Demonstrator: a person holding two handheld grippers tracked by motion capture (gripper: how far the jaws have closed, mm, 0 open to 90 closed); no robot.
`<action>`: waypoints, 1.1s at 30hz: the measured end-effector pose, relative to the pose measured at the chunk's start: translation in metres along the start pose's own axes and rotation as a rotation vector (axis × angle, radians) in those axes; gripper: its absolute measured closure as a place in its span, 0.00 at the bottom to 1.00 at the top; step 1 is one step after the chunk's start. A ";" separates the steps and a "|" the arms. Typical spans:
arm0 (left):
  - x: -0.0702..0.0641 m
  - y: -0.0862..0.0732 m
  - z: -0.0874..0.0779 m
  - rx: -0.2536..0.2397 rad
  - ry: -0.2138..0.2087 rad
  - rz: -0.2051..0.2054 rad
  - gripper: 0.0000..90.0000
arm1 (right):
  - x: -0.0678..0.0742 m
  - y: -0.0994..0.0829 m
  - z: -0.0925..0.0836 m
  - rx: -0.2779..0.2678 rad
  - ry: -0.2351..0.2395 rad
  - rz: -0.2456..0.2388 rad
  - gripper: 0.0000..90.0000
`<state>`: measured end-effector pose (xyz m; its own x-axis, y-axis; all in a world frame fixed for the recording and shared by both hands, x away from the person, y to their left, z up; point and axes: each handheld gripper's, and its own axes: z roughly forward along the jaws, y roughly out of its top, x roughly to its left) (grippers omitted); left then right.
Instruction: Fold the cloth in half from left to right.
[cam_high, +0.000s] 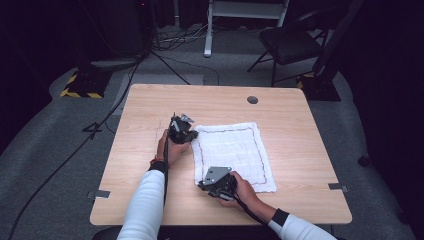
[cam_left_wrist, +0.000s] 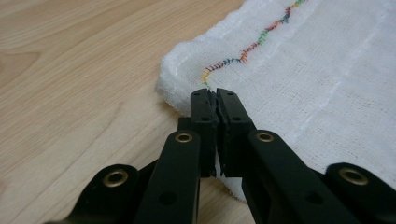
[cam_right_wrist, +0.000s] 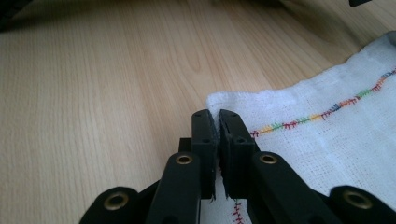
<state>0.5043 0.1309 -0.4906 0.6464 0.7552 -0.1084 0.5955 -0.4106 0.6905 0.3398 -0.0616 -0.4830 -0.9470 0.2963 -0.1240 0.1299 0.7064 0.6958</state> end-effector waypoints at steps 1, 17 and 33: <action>0.002 -0.003 -0.005 -0.010 0.005 -0.004 0.96 | 0.000 0.002 0.001 -0.008 0.005 0.000 0.95; 0.014 -0.014 -0.046 -0.074 0.023 -0.007 0.96 | 0.013 0.021 -0.002 -0.063 0.010 -0.037 0.95; -0.016 0.036 -0.025 -0.115 0.019 0.058 0.96 | -0.016 0.004 -0.050 -0.130 -0.042 0.059 0.95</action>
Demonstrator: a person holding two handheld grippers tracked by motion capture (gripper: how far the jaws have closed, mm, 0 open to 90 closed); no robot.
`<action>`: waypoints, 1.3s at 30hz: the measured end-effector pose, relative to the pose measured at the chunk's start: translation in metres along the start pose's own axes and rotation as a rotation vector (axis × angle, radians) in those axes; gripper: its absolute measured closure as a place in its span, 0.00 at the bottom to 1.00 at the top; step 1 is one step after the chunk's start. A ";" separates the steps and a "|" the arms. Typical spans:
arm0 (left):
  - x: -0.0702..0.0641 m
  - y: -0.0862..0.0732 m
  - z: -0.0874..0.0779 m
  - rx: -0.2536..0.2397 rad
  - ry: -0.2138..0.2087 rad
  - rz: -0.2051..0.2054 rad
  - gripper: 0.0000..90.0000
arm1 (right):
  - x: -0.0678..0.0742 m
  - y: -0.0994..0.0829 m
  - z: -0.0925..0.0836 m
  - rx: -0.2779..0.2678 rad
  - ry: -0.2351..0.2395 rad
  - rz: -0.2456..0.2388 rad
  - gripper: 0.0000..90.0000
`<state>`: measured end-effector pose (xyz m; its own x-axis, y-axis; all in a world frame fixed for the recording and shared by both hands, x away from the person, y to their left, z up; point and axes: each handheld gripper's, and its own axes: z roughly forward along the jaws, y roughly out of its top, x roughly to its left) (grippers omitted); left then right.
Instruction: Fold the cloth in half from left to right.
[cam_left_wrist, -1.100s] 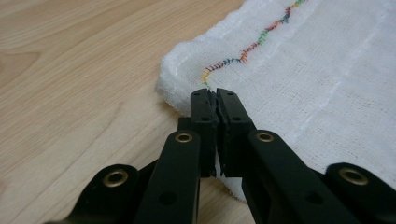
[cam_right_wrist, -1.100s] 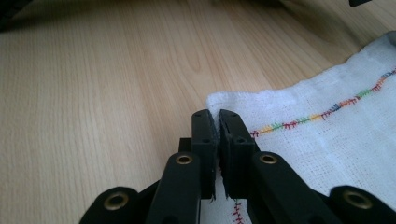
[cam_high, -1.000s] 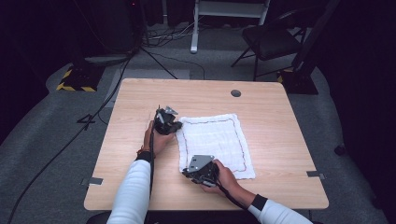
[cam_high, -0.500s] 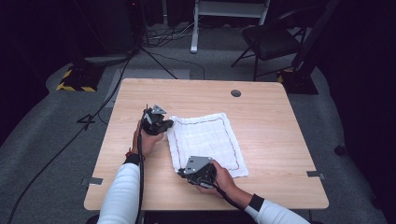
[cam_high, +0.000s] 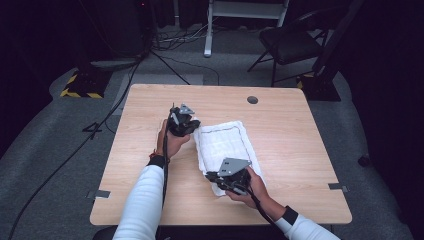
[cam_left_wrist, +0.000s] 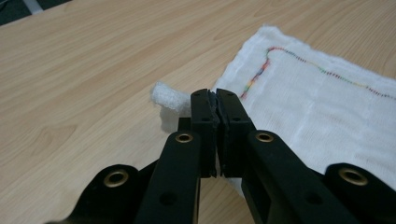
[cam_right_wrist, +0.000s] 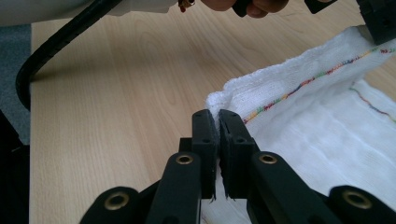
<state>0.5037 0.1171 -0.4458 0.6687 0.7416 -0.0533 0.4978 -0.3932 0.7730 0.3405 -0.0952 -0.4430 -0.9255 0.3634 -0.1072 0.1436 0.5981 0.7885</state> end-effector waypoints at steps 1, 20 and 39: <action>-0.003 0.004 0.003 -0.001 -0.003 0.004 0.96 | -0.002 -0.001 -0.003 -0.003 -0.004 0.006 0.95; -0.048 0.044 0.045 -0.005 -0.046 0.080 0.96 | -0.037 -0.043 -0.068 -0.001 -0.118 0.098 0.95; -0.087 0.060 0.088 0.033 -0.073 0.103 0.62 | -0.052 -0.094 -0.100 0.077 -0.210 0.221 0.83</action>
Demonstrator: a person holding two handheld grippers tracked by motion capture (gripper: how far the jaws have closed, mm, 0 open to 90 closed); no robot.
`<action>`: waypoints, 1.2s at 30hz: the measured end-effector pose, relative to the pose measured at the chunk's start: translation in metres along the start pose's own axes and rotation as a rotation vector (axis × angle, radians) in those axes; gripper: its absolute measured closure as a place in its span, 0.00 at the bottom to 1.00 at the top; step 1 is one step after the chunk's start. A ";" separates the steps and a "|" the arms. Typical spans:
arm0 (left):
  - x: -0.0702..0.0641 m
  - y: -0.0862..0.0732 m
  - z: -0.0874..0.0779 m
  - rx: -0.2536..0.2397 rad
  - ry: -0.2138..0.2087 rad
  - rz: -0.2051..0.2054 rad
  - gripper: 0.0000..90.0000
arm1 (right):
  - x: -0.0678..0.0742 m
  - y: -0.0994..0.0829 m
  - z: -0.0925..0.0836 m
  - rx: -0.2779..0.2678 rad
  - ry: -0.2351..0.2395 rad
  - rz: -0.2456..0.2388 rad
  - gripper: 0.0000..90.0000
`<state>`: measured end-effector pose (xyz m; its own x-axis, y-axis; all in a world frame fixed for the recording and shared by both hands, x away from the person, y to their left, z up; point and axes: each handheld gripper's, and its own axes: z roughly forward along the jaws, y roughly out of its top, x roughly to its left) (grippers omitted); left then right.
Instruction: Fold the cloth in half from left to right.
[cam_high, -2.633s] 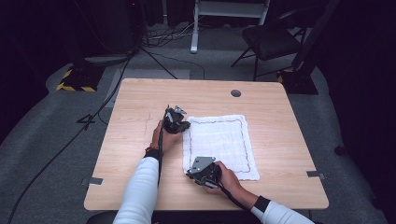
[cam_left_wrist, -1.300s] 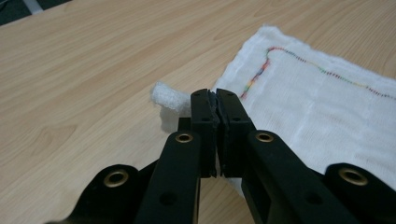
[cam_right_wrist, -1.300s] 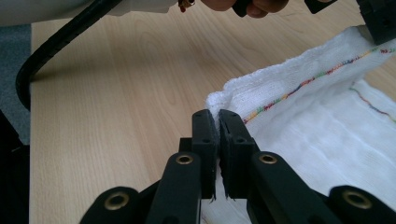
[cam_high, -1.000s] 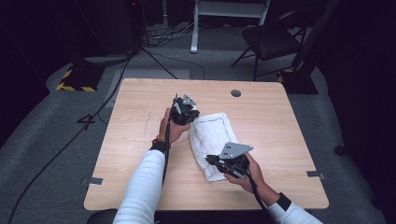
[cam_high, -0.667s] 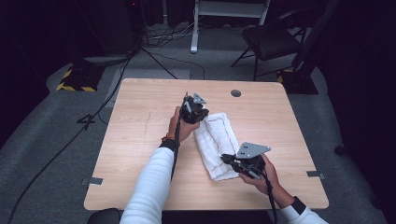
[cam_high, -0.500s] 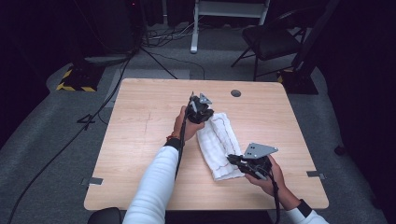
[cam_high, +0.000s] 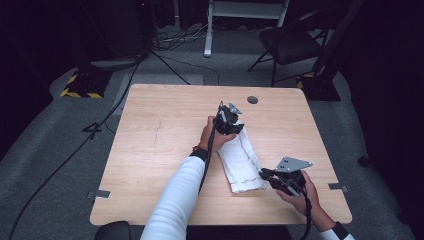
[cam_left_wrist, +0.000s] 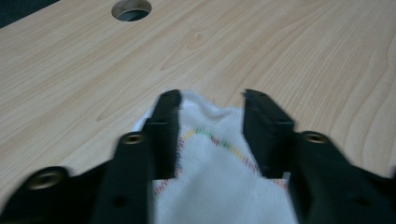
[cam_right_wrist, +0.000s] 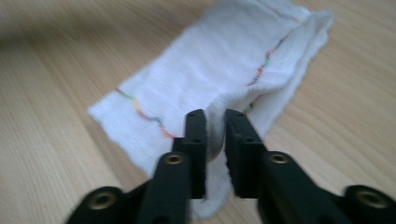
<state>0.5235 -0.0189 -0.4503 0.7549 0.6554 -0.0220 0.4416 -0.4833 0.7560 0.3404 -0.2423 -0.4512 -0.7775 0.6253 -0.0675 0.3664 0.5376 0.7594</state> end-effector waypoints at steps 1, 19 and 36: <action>-0.002 0.000 -0.003 -0.002 -0.003 0.004 0.54 | -0.002 -0.005 0.000 0.014 -0.013 0.013 0.76; -0.069 -0.079 -0.060 0.075 -0.142 0.177 0.22 | -0.028 -0.013 0.011 0.049 -0.034 0.025 0.46; -0.086 -0.115 -0.066 0.132 -0.150 0.238 0.26 | -0.027 -0.019 0.034 0.149 0.065 -0.017 0.52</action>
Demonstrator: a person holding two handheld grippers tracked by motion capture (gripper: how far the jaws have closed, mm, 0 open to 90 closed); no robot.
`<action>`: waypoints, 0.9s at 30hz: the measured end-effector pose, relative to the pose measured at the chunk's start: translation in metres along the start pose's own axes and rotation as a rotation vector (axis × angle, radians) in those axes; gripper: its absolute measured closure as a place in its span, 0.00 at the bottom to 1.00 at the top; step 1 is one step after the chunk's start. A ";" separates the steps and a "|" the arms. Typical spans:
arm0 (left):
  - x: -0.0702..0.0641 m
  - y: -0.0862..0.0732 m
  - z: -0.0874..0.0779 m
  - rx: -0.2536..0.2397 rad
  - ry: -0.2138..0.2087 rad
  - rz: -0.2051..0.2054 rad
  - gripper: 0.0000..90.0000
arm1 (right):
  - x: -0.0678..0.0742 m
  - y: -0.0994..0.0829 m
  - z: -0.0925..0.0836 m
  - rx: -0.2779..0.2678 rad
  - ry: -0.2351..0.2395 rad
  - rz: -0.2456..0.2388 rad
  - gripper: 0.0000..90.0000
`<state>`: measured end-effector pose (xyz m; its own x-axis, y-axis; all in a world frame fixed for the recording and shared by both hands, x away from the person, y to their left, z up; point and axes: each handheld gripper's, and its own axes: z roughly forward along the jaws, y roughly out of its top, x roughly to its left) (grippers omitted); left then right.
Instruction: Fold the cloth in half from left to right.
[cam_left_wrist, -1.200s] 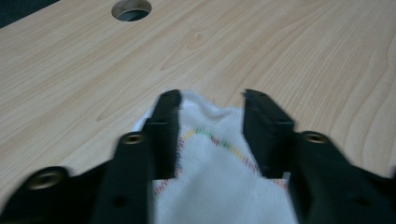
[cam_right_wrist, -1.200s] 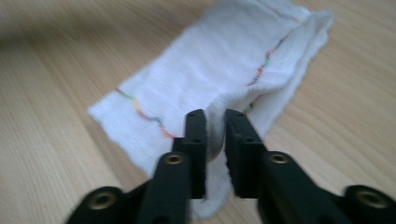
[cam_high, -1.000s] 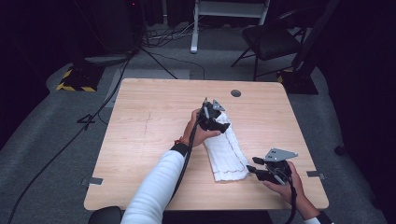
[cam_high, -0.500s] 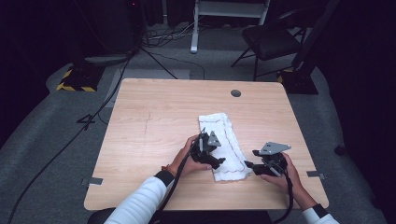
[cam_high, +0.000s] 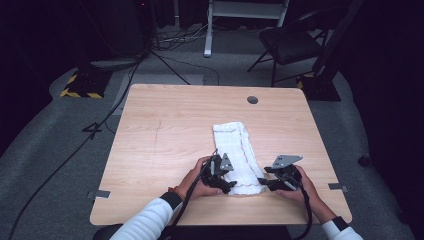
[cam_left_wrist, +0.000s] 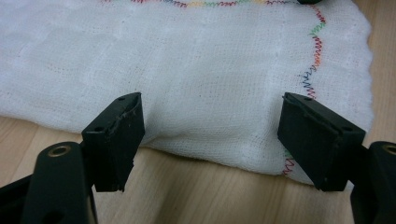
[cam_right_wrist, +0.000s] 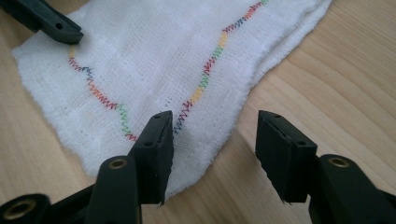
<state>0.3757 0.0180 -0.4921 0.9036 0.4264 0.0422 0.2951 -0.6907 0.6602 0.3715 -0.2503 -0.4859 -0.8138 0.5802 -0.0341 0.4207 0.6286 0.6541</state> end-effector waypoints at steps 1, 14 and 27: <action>-0.001 -0.002 -0.001 -0.007 0.001 -0.006 0.26 | 0.003 0.000 0.000 0.001 0.000 -0.007 0.53; -0.017 -0.037 -0.033 -0.012 -0.014 -0.015 0.26 | 0.047 0.004 0.001 0.008 0.026 -0.063 0.49; 0.027 -0.033 -0.066 -0.044 0.096 -0.113 0.30 | 0.013 0.023 -0.014 -0.110 -0.024 -0.003 0.46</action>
<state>0.3694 0.0907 -0.4636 0.8308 0.5555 0.0360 0.3775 -0.6098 0.6969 0.3647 -0.2354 -0.4605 -0.8049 0.5910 -0.0535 0.3704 0.5709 0.7327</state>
